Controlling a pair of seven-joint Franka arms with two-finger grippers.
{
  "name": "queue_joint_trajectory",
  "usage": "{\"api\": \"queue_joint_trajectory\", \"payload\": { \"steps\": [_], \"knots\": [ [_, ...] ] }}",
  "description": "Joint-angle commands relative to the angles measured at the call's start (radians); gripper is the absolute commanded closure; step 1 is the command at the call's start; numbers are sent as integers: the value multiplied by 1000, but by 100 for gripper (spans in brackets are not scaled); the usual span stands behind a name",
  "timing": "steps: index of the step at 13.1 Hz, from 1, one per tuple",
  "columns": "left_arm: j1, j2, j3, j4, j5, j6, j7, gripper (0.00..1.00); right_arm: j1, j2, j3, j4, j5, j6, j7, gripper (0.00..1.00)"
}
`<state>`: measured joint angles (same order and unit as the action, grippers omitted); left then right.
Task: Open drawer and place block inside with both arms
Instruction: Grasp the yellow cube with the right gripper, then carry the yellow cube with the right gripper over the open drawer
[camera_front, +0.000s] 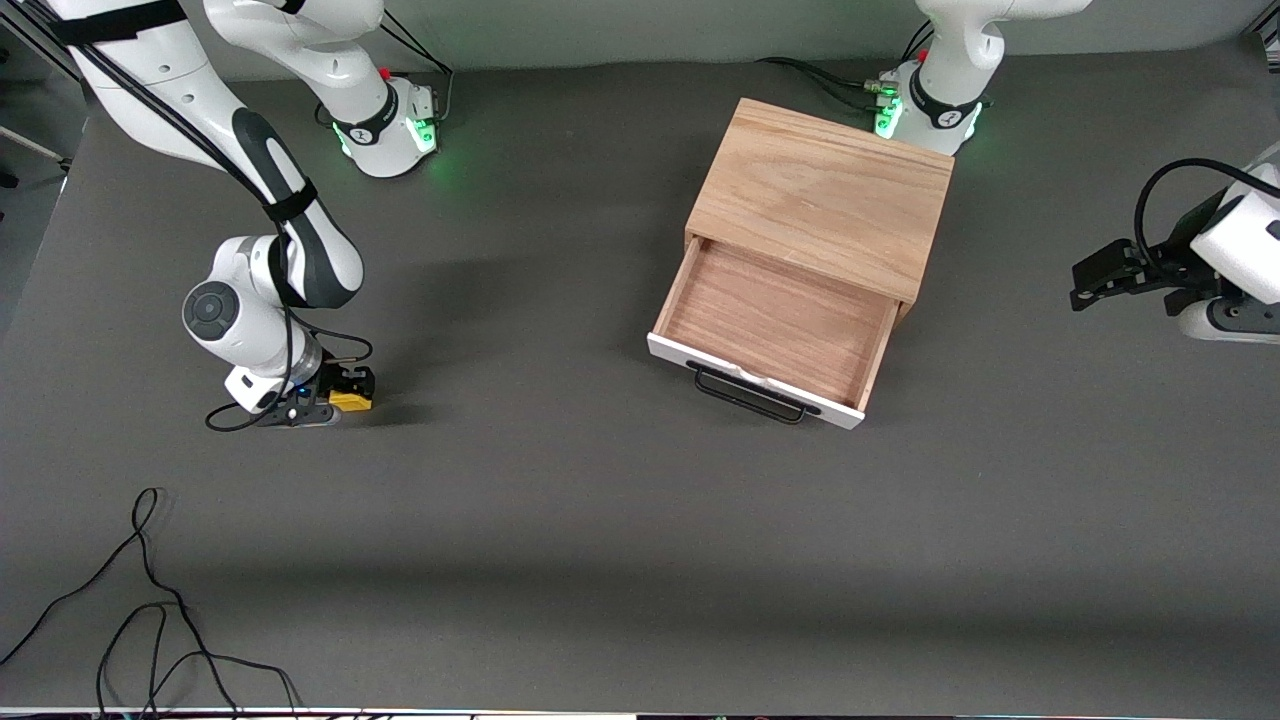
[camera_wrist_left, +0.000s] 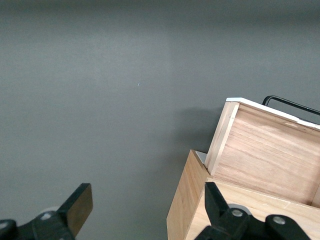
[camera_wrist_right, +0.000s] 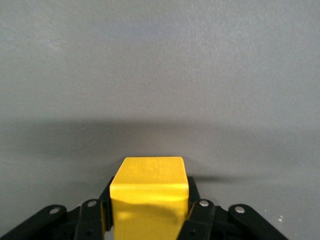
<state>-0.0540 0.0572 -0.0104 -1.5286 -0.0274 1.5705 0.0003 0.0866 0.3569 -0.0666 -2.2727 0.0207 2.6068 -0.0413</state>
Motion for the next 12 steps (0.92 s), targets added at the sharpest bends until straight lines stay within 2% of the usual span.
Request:
{"api": "queue_joint_trajectory", "payload": {
  "steps": [1, 7, 10, 12],
  "knots": [
    [-6, -30, 0, -30, 12, 14, 12, 0, 1, -6, 39, 163, -8, -199, 81, 97],
    [-10, -36, 0, -33, 44, -9, 32, 0, 1, 34, 247, 641, 1, -719, 400, 97],
    [-10, -37, -2, -33, 58, -12, 32, 0, 34, 62, 365, 810, 4, -838, 623, 97],
    [-12, -37, -2, -33, 64, -17, 32, 0, 115, 77, 398, 881, 4, -852, 763, 97]
  ]
}}
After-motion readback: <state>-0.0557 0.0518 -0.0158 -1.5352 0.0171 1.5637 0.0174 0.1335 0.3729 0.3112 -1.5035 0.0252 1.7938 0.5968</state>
